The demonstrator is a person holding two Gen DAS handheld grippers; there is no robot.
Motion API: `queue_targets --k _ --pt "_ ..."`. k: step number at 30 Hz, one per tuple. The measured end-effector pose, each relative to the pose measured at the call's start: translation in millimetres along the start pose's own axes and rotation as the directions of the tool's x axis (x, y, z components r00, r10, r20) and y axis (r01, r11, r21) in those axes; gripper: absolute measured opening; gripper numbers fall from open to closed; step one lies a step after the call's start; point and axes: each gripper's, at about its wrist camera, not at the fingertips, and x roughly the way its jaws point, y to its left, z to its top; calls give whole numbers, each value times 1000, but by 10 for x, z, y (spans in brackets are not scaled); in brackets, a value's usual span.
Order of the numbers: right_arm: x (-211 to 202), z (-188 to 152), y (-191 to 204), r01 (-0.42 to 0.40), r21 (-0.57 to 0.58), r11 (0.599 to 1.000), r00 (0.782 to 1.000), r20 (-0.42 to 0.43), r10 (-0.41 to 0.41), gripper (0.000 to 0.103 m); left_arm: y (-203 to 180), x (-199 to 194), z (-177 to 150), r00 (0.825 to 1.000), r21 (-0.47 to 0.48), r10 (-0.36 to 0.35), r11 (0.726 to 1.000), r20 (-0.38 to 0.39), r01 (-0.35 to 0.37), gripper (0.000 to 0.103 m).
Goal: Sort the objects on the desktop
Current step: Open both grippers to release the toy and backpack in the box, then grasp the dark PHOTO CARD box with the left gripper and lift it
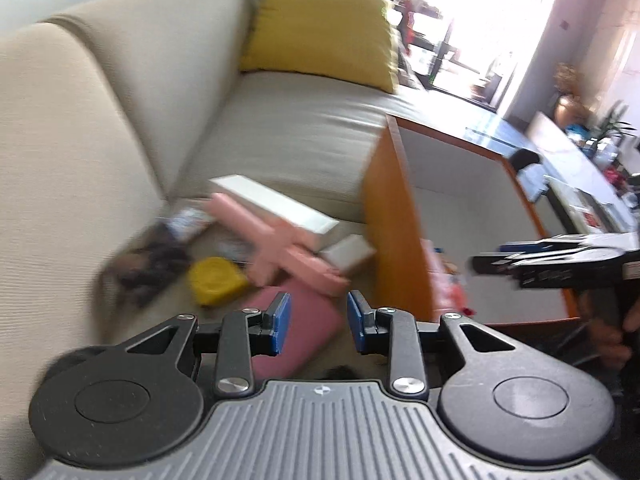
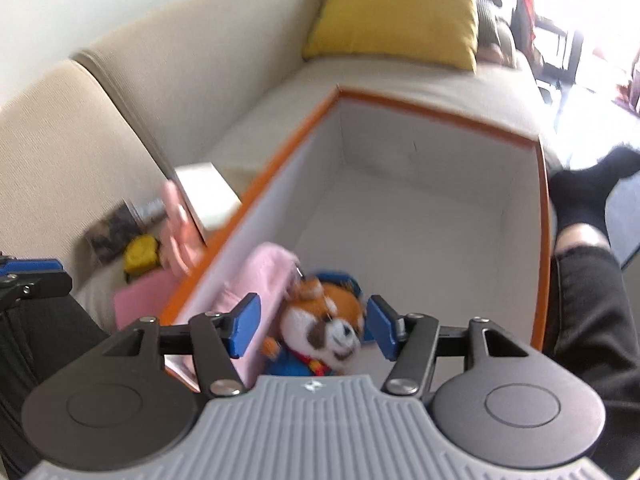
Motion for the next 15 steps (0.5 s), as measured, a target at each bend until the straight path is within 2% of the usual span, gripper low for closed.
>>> queue_targets --k 3,6,9,12,15 --pt "-26 112 167 -57 -50 997 997 46 59 61 211 -48 34 998 4 65 998 6 -65 35" --pt "34 247 415 -121 -101 987 991 45 126 61 409 -63 89 995 20 103 994 8 -103 37" --pt "189 377 696 -168 -153 974 985 19 173 61 566 -38 146 990 60 137 989 13 -138 52" --pt "427 470 964 -191 -178 965 982 -26 189 60 681 58 212 987 120 163 979 6 -163 52" --pt "729 563 1158 -240 -135 961 969 -96 229 59 794 223 283 985 184 170 969 -13 -165 57"
